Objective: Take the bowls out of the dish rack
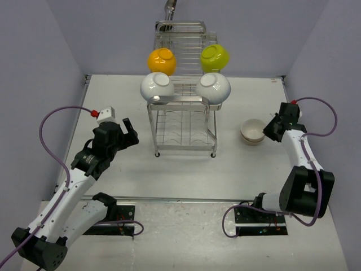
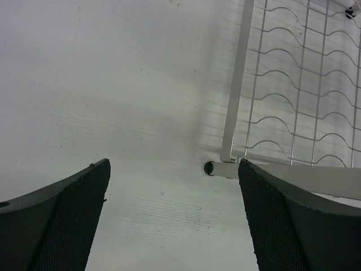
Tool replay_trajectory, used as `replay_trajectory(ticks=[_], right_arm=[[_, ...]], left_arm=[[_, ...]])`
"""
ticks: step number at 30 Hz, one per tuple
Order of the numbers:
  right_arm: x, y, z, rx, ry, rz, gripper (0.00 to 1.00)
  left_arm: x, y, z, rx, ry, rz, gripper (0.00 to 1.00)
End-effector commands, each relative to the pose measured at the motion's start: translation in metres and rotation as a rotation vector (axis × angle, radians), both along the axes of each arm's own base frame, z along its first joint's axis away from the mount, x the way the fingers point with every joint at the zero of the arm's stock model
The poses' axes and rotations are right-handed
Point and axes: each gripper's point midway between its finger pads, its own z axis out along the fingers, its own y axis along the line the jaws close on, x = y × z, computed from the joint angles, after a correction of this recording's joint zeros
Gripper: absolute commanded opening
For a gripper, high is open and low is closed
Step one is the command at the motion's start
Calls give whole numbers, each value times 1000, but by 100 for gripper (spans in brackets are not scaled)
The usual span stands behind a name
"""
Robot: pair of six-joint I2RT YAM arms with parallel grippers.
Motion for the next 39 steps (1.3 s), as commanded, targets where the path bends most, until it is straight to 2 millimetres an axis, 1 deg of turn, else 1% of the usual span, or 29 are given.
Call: replay_trajectory(ticks=[1,5,10,11,12,13,15,16,18,19,20,21,22,23,24,25,26,27,29,30,31,32,33,34,35,36,37,38,39], right_arm=[[2,3,-17,19,23,2,14],[2,3,-25,25,32,2,13],[2,4,-13,20,-6,1,8],[3,3,-11,18,-8,3,9],[3,4,-10,20,-9,7,16],[4,6,-5,25,-22,15,36],[4,8,3,30,-41,23,37],[4,10,10,33,-60,27,39],[2,12,33,30,-120,31,41],[1,12,41,24,-144,32,43],[-1,19,61,36,-202,57,45],[-3,20,70,34,-227,66,45],[-5,24,78,37,-248,79,46],[-8,30,95,44,-299,107,48],[-10,33,102,44,-321,131,52],[-14,37,113,41,-352,155,54],[-16,39,118,43,-365,163,55],[-19,42,122,41,-377,179,56],[-24,48,134,48,-416,210,58],[-26,52,138,55,-427,224,58],[-28,55,140,65,-434,241,59],[-31,62,145,82,-453,268,60],[-34,66,148,90,-464,281,61],[-37,69,149,99,-473,294,63],[-40,72,152,106,-484,302,67],[-43,76,155,115,-499,315,70],[-50,80,161,111,-536,331,73],[-54,83,164,119,-553,338,74],[-61,91,176,125,-610,370,77]], left_arm=[[5,-1,9,0,-34,-20,94],[4,-1,12,-2,-40,-20,94],[4,-1,17,-28,-45,2,94],[4,0,20,-38,-58,11,94],[4,0,25,-46,-70,20,94],[4,4,33,-53,-91,42,94],[2,11,49,-60,-127,84,94],[2,19,65,-56,-158,123,95],[0,27,86,-60,-210,154,95],[-1,31,106,-68,-252,173,96],[-1,31,114,-71,-268,169,96],[-1,30,123,-78,-281,166,96],[2,25,135,-96,-296,144,96],[4,21,140,-107,-300,131,96],[7,13,152,-140,-321,100,97],[12,8,153,-149,-312,93,97],[15,7,158,-162,-319,96,97],[16,8,175,-190,-354,108,98],[26,20,192,-203,-390,159,100],[27,17,220,-242,-437,126,100],[46,29,221,-241,-422,155,100],[52,7,244,-331,-439,-9,100],[68,39,246,-365,-441,34,100],[89,38,235,-438,-388,-29,96],[95,23,246,-550,-425,-167,95],[100,31,250,-582,-457,-176,95],[104,29,252,-610,-470,-211,95],[101,17,253,-665,-458,-288,96],[104,13,267,-667,-525,-354,96]])
